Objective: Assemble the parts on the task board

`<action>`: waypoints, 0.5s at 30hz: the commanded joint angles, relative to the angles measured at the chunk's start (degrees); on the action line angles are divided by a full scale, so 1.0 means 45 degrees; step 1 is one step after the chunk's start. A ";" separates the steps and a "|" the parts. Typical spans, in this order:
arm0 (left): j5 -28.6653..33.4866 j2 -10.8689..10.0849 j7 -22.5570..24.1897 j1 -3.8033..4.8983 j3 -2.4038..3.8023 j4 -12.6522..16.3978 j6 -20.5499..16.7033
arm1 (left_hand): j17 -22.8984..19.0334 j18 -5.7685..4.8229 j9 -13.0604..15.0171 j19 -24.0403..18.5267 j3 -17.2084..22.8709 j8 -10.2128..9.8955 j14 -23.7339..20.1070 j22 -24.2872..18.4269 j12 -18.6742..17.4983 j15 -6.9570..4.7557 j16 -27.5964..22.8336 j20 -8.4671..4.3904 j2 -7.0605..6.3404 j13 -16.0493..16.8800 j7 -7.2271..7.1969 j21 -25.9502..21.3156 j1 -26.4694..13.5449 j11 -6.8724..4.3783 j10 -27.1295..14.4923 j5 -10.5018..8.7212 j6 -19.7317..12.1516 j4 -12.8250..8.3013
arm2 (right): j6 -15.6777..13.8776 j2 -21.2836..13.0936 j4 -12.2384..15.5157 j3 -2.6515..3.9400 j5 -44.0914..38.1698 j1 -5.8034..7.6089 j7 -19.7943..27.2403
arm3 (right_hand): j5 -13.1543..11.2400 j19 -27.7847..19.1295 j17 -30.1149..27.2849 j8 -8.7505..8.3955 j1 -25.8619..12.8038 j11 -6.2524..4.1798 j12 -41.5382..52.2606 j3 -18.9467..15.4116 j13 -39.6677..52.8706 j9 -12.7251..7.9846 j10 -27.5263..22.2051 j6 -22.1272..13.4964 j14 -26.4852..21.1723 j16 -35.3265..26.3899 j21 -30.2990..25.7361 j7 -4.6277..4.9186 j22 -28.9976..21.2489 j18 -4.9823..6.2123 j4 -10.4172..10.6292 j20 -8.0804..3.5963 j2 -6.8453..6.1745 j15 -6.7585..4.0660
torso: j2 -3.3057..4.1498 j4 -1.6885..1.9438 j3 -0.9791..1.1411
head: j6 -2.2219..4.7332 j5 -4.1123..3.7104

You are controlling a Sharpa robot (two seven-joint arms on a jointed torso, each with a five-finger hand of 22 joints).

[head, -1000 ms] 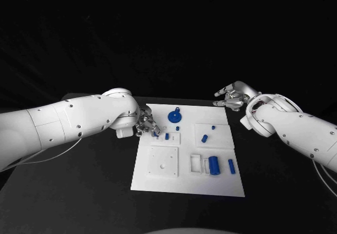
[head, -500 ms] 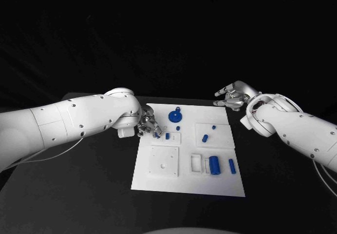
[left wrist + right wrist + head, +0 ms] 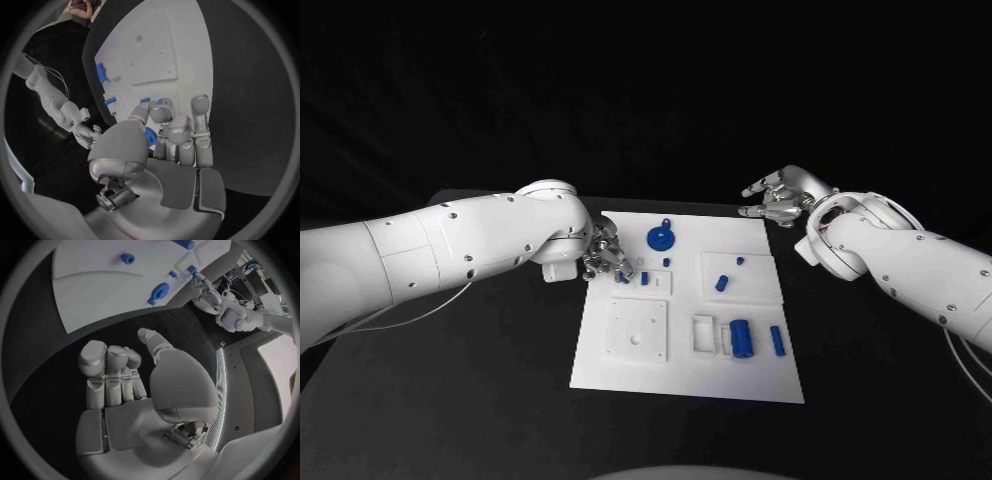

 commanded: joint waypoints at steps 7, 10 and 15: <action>-0.0137 -0.0015 0.0123 -0.0003 -0.0001 0.0104 0.0164 | 0.0020 0.0105 -0.0002 -0.0083 0.1168 0.0080 0.0034 0.0232 -0.0011 -0.0065 -0.0040 0.0035 0.0122 0.0011 -0.0655 -0.0063 0.0105 -0.0235 -0.0193 0.0014 0.0620 -0.1232 | 0.0157 0.0075 -0.0030 0.0004 -0.0118 -0.0010 0.0059 | 0.0001 0.0595 0.0007 -0.0019 -0.0081 -0.0085 0.0011 0.0034 0.0022 0.0014 0.0042 0.0117 0.0030 -0.0062 -0.0036 0.0005 0.1330 0.0176 -0.0005 -0.0028 0.0037 -0.0021 | -0.0002 0.0001 -0.0007 | -0.0042 0.0028; -0.0146 -0.0013 0.0108 -0.0005 -0.0002 0.0097 0.0158 | 0.0020 0.0105 -0.0002 -0.0083 0.1168 0.0080 0.0034 0.0232 -0.0011 -0.0065 -0.0040 0.0035 0.0122 0.0011 -0.0655 -0.0063 0.0105 -0.0235 -0.0193 0.0014 0.0620 -0.1232 | 0.0158 0.0088 -0.0034 0.0004 -0.0118 -0.0012 0.0057 | 0.0001 0.0595 0.0007 -0.0019 -0.0081 -0.0085 0.0011 0.0034 0.0022 0.0014 0.0042 0.0117 0.0030 -0.0062 -0.0036 0.0005 0.1330 0.0176 -0.0005 -0.0028 0.0037 -0.0021 | -0.0002 0.0005 -0.0014 | -0.0035 0.0041; -0.0153 -0.0007 0.0080 -0.0007 -0.0002 0.0072 0.0185 | 0.0020 0.0105 -0.0002 -0.0083 0.1168 0.0080 0.0034 0.0232 -0.0011 -0.0065 -0.0040 0.0035 0.0122 0.0011 -0.0655 -0.0063 0.0105 -0.0235 -0.0193 0.0014 0.0620 -0.1232 | 0.0154 0.0099 -0.0038 0.0004 -0.0118 -0.0016 0.0053 | 0.0001 0.0595 0.0007 -0.0019 -0.0081 -0.0085 0.0011 0.0034 0.0022 0.0014 0.0042 0.0117 0.0030 -0.0062 -0.0036 0.0005 0.1330 0.0176 -0.0005 -0.0028 0.0037 -0.0021 | 0.0003 0.0012 -0.0009 | -0.0034 0.0045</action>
